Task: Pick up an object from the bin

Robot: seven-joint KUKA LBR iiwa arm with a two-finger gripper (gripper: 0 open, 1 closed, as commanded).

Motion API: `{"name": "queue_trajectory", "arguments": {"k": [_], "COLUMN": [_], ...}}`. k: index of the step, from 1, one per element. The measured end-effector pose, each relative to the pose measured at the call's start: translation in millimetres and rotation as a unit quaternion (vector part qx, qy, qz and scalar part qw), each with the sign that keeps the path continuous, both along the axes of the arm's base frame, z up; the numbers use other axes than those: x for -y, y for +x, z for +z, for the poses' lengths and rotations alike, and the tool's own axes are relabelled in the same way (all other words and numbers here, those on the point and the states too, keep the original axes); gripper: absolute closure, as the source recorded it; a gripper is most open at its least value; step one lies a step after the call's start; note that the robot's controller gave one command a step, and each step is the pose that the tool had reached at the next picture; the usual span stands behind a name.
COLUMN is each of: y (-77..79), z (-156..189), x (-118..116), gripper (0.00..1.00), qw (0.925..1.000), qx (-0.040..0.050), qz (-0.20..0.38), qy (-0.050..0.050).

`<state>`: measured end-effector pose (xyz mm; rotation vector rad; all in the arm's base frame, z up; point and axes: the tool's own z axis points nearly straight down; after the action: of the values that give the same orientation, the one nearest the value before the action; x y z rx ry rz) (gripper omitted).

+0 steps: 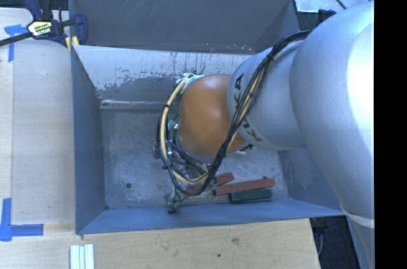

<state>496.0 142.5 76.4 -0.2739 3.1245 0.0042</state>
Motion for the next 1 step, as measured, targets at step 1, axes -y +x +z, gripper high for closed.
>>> {"name": "queue_trajectory", "arguments": {"k": [1], "y": [12.8], "z": [5.4], "x": [52.2], "gripper": [0.00], "qw": [1.0000], "qx": [0.0009], "qz": [0.003], "qy": [-0.003]}}
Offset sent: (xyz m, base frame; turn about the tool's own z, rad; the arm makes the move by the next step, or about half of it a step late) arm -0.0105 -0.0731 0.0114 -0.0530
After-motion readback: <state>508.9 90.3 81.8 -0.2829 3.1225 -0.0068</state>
